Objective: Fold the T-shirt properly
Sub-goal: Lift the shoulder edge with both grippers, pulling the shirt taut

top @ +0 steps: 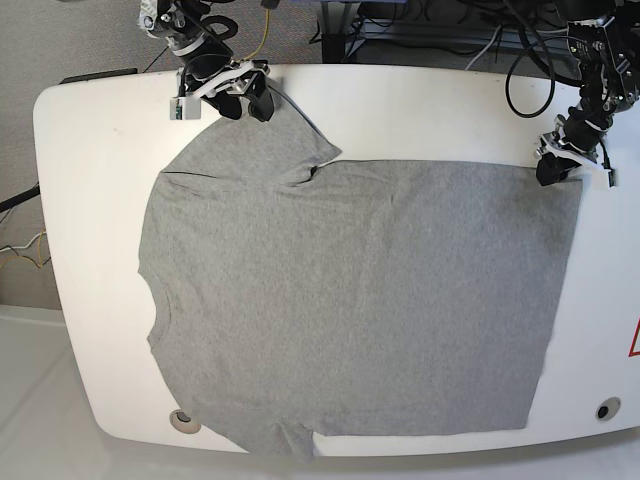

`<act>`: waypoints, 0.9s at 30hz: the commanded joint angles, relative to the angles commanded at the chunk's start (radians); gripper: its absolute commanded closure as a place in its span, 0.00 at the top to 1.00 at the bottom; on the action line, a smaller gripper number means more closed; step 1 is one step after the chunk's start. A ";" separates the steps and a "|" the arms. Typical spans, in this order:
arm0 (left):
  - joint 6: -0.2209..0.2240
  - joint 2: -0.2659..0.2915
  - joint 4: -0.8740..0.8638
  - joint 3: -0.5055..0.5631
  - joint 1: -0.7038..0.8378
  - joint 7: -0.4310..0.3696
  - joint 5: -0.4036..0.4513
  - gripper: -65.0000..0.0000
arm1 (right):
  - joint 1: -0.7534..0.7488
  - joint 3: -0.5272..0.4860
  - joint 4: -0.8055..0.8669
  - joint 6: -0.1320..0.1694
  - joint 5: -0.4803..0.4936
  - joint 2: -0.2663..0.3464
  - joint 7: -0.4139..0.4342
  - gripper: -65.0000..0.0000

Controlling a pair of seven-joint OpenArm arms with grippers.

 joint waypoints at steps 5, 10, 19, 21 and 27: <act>-0.018 0.001 0.009 0.003 0.014 -0.016 -0.009 0.04 | 0.002 0.001 -0.006 0.005 0.009 -0.001 -0.002 0.48; -0.025 0.000 0.013 0.003 0.024 -0.023 -0.007 0.00 | 0.004 -0.001 -0.005 0.008 0.001 -0.002 -0.009 0.20; -0.026 -0.001 0.012 0.003 0.017 -0.034 -0.019 0.00 | 0.003 0.000 -0.008 0.007 -0.010 -0.003 -0.022 0.41; -0.025 -0.002 0.013 0.003 0.014 -0.033 -0.019 0.00 | 0.001 0.000 -0.009 0.007 -0.008 -0.003 -0.024 0.49; -0.020 -0.002 0.021 -0.002 0.015 -0.025 -0.017 0.00 | -0.003 0.001 -0.015 -0.002 -0.008 -0.004 -0.013 0.56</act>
